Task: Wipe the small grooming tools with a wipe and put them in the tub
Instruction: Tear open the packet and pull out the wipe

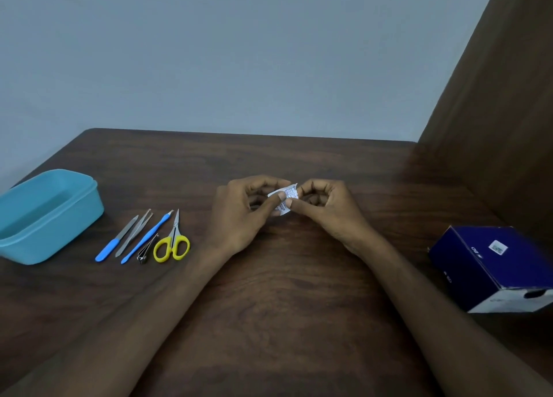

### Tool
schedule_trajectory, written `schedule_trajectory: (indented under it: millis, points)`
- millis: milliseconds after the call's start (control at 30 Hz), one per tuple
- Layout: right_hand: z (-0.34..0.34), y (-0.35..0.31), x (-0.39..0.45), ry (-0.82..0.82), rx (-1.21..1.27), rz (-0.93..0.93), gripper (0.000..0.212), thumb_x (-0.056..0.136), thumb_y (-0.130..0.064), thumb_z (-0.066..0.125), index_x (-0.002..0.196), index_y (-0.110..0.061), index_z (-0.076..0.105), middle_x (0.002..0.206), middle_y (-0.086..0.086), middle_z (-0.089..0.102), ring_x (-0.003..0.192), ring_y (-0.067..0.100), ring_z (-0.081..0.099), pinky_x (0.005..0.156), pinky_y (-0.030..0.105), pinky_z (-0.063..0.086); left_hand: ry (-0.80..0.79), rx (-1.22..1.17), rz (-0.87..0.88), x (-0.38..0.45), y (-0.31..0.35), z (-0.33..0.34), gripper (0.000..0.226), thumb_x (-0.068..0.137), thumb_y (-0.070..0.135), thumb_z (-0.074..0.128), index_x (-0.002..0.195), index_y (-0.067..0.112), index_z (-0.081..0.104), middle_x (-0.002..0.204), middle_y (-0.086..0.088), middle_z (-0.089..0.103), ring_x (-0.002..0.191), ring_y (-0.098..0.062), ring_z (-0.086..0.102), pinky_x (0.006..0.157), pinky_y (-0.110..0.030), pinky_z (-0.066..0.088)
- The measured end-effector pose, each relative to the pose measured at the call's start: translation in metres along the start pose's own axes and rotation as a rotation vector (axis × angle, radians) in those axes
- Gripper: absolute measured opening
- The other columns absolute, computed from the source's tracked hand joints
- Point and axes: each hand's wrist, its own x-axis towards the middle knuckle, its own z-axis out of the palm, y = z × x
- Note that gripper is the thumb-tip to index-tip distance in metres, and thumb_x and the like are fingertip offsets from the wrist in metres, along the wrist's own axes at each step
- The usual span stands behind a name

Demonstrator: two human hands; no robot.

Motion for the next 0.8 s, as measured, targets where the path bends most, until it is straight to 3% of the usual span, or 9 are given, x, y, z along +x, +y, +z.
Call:
schedule_trajectory:
  millis: [267, 467, 567, 800]
  points:
    - [-0.001, -0.005, -0.001, -0.050, 0.027, 0.044, 0.012, 0.088, -0.019, 0.086, 0.089, -0.013, 0.076, 0.090, 0.013, 0.081, 0.081, 0.021, 0.073, 0.080, 0.039, 0.055, -0.017, -0.048, -0.035, -0.001, 0.002, 0.001, 0.017, 0.099, 0.011, 0.076, 0.114, 0.012, 0.082, 0.101, 0.003, 0.083, 0.091, -0.011, 0.081, 0.074, -0.034, 0.068]
    - [-0.001, 0.000, -0.002, 0.024, -0.019, -0.003, 0.023, 0.081, -0.042, 0.088, 0.094, -0.025, 0.080, 0.083, 0.017, 0.080, 0.084, 0.051, 0.074, 0.073, 0.048, 0.057, -0.011, -0.051, -0.049, -0.001, 0.000, 0.001, 0.017, 0.097, 0.012, 0.078, 0.114, 0.014, 0.082, 0.099, 0.004, 0.083, 0.090, -0.011, 0.081, 0.075, -0.036, 0.068]
    - [0.000, 0.001, -0.001, 0.024, -0.035, -0.008, 0.025, 0.079, -0.041, 0.090, 0.098, -0.027, 0.082, 0.084, 0.013, 0.081, 0.080, 0.041, 0.077, 0.074, 0.061, 0.060, -0.015, -0.070, -0.069, -0.001, -0.001, 0.000, 0.019, 0.097, 0.012, 0.078, 0.116, 0.015, 0.082, 0.101, 0.004, 0.084, 0.092, -0.012, 0.081, 0.078, -0.039, 0.069]
    - [0.002, 0.007, 0.002, -0.019, -0.080, 0.004, 0.037, 0.073, -0.055, 0.087, 0.094, -0.024, 0.080, 0.075, 0.016, 0.076, 0.064, 0.019, 0.060, 0.064, 0.037, 0.044, -0.012, -0.016, -0.063, -0.001, 0.002, 0.000, 0.019, 0.098, 0.011, 0.077, 0.115, 0.015, 0.082, 0.100, 0.005, 0.083, 0.090, -0.008, 0.081, 0.076, -0.033, 0.068]
